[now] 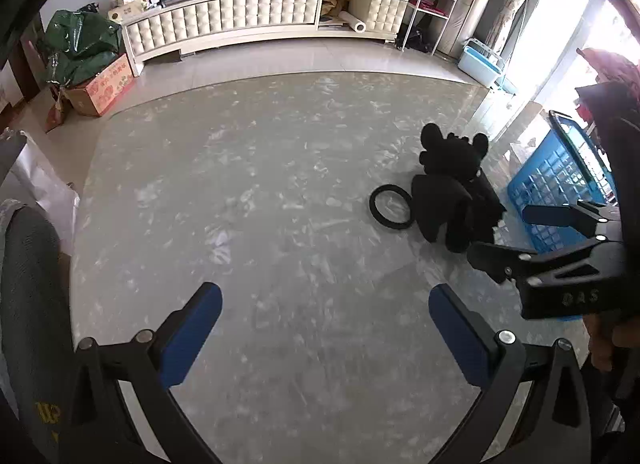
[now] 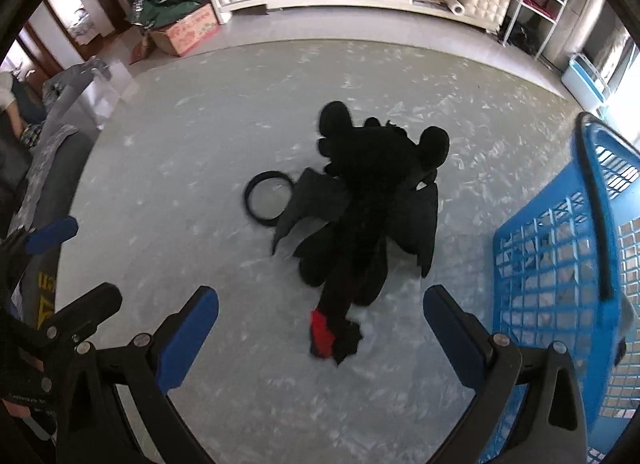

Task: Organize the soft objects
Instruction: 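Grasp the black plush dragon toy with the right gripper and lift it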

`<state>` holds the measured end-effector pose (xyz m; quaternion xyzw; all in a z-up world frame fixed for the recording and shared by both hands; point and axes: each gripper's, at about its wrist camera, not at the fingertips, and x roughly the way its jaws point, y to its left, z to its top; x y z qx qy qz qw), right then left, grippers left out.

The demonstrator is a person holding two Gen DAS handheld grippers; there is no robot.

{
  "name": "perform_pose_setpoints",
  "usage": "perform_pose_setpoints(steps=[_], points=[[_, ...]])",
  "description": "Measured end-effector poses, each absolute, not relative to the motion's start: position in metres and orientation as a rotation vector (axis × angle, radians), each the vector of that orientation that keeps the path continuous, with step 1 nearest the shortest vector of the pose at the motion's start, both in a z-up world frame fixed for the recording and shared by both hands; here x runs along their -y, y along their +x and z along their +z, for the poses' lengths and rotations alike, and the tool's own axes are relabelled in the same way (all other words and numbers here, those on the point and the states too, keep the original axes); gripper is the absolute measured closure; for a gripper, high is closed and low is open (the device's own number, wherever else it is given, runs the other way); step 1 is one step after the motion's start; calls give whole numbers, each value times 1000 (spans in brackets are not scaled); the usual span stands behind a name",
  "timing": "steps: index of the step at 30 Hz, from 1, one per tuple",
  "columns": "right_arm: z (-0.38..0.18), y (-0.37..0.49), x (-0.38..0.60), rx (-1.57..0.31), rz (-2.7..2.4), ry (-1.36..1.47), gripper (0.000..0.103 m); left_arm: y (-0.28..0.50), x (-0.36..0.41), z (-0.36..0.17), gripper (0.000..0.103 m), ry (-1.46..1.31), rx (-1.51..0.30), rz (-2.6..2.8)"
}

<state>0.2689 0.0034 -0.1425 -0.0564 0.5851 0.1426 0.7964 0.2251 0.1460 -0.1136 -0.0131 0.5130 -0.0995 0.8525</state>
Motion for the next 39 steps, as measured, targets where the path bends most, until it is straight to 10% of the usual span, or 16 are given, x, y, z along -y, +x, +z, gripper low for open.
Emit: perform_pose_setpoints(steps=[8,24,39], points=[[-172,297,6,-1303,219,-105,2,251,-146,-132,0,-53,-1088,-220],[-185,292,3,-1287,241,-170,50,255,-144,-144,0,-43,-1099,-236],[-131,232,37,-1224,354,-130,53,226,-129,-117,0,-4,-1070,-259]])
